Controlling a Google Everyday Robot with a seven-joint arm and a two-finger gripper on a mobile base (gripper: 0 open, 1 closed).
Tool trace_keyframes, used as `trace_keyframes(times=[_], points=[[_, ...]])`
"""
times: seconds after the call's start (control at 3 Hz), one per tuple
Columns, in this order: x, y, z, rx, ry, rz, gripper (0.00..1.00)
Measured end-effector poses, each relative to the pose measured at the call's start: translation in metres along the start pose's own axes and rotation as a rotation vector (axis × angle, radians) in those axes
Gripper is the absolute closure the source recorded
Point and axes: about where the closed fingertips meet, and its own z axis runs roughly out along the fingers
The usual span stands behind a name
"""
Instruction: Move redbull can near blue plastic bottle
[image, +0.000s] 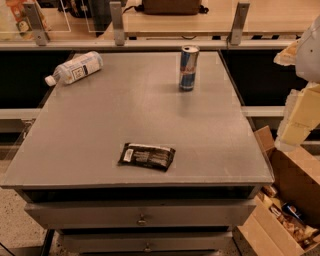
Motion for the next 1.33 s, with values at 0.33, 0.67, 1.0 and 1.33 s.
trace_keyframes(times=[0.33,0.67,1.0,1.33], points=[[0.000,0.000,0.000,0.000,0.000,0.000,0.00],[-0.006,-0.009,0.003,0.008,-0.026,-0.007,0.00],[-0.023,-0.042,0.022,0.022,-0.102,0.005,0.00],[-0.040,-0.090,0.045,0.047,-0.185,0.051,0.00]])
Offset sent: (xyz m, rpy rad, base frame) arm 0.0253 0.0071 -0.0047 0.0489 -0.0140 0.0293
